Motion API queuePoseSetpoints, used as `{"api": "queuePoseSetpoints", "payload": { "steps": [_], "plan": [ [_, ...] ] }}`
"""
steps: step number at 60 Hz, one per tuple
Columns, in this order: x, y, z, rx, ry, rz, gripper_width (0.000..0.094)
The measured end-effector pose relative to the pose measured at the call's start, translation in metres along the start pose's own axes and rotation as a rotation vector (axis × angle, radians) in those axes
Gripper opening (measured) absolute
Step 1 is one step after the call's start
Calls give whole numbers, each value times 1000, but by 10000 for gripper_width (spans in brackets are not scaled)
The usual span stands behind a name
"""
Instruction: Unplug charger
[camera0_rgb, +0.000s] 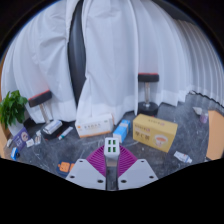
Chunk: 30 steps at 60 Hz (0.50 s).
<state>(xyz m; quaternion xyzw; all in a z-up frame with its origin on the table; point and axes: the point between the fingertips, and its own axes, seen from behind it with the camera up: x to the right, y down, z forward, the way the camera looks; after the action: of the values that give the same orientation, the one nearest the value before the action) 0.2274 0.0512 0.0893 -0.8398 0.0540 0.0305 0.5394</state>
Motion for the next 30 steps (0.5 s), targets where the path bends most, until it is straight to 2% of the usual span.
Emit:
{"api": "queuePoseSetpoints", "payload": {
  "steps": [3, 7, 17, 20, 26, 30],
  "plan": [
    [12, 31, 8, -76, 5, 10, 130],
    [26, 59, 15, -129, 11, 41, 149],
    [64, 89, 22, -178, 63, 86, 223],
    [74, 90, 20, -181, 77, 85, 310],
    [102, 85, 13, -185, 145, 47, 581],
    [115, 76, 2, -168, 183, 7, 727]
  ]
}}
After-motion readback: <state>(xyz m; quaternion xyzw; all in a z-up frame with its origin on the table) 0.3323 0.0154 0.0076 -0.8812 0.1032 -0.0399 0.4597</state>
